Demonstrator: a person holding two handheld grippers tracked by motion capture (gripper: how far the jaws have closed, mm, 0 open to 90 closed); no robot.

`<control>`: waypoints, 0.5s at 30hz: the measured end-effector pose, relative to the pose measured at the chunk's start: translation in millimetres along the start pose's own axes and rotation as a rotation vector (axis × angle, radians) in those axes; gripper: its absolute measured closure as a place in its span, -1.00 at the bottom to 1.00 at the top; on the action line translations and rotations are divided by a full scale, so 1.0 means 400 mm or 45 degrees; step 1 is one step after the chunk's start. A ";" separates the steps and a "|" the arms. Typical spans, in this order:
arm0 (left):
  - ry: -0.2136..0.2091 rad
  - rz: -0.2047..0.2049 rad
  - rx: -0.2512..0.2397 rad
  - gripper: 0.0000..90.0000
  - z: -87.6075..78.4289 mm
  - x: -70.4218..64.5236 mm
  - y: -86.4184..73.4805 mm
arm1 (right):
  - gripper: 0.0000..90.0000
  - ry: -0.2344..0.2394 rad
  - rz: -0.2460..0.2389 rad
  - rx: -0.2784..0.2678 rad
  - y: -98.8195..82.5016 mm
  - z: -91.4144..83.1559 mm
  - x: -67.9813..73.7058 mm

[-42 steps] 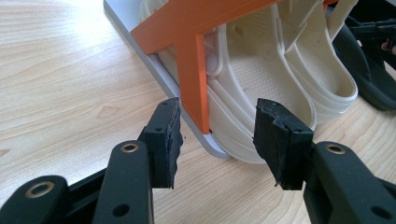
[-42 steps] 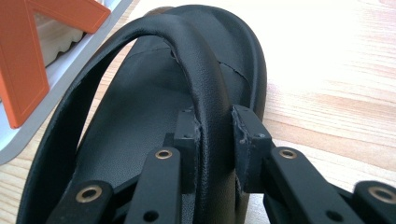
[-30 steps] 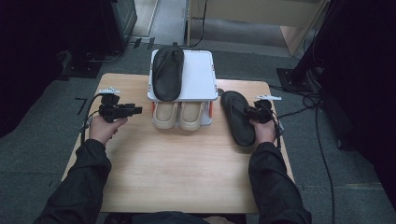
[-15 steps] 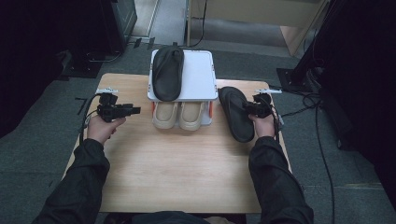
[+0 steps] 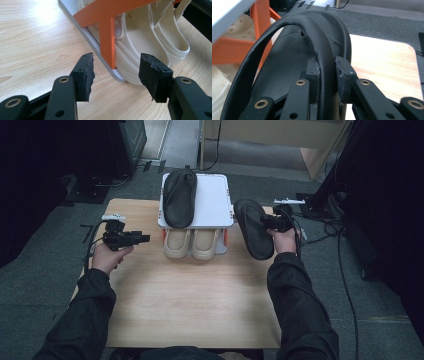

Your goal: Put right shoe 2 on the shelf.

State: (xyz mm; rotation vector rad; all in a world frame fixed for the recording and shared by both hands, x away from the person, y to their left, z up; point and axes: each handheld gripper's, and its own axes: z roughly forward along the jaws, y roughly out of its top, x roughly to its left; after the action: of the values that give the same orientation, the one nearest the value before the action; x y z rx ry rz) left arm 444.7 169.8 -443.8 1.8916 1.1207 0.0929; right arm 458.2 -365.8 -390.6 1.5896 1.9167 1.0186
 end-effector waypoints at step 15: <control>-0.039 -0.004 -0.005 0.02 -0.001 -0.003 0.001 | 0.67 -0.020 -0.022 -0.016 0.117 -0.053 0.034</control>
State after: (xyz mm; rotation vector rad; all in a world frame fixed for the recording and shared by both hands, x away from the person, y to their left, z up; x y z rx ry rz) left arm 444.2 169.2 -443.0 1.8815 1.1019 0.0646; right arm 469.3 -355.1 -339.6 1.5673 1.9065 1.0063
